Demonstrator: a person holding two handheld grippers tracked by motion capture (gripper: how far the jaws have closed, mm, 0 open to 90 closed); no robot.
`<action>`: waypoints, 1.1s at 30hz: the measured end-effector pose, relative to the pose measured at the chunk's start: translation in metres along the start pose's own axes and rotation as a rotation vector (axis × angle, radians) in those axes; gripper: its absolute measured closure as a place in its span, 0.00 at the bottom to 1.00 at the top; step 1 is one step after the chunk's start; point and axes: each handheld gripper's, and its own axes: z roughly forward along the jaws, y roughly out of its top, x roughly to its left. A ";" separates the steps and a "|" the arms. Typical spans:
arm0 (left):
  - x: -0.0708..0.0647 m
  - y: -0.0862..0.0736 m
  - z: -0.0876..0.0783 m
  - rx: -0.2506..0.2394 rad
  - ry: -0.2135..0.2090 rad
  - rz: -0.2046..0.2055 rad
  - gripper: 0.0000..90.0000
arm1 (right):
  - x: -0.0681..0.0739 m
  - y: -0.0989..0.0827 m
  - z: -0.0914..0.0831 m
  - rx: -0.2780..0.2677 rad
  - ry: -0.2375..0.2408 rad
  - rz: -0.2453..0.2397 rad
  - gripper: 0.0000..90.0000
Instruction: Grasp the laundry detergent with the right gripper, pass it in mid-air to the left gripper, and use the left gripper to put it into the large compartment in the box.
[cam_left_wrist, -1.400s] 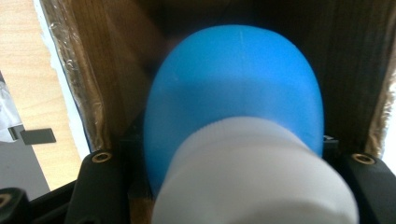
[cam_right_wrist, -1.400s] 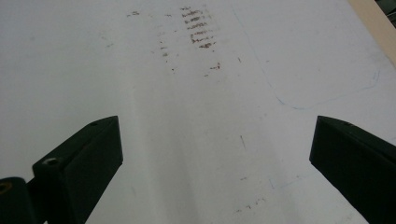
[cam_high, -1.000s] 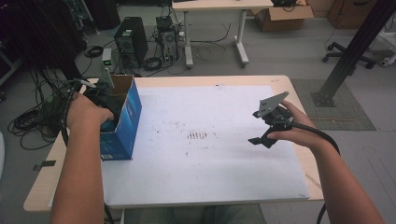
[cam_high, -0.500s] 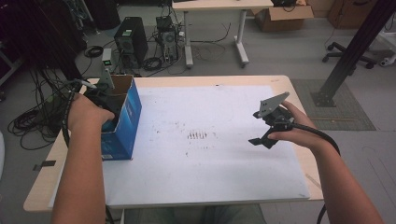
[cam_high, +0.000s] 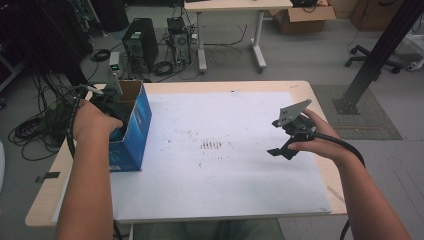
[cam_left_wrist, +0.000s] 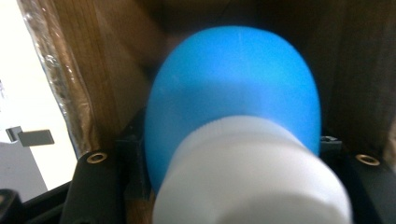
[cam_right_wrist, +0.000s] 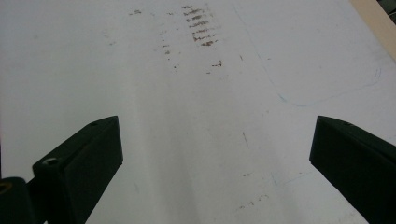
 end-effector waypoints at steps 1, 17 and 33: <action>0.000 0.000 -0.001 0.001 0.001 -0.005 0.38 | 0.000 0.000 0.000 0.000 -0.002 0.000 0.03; -0.002 -0.007 -0.020 -0.030 0.005 -0.003 0.34 | 0.001 0.000 -0.002 -0.005 0.002 -0.008 0.03; -0.006 -0.016 -0.042 -0.051 0.002 -0.015 0.23 | 0.004 0.004 -0.004 -0.008 0.002 -0.019 0.03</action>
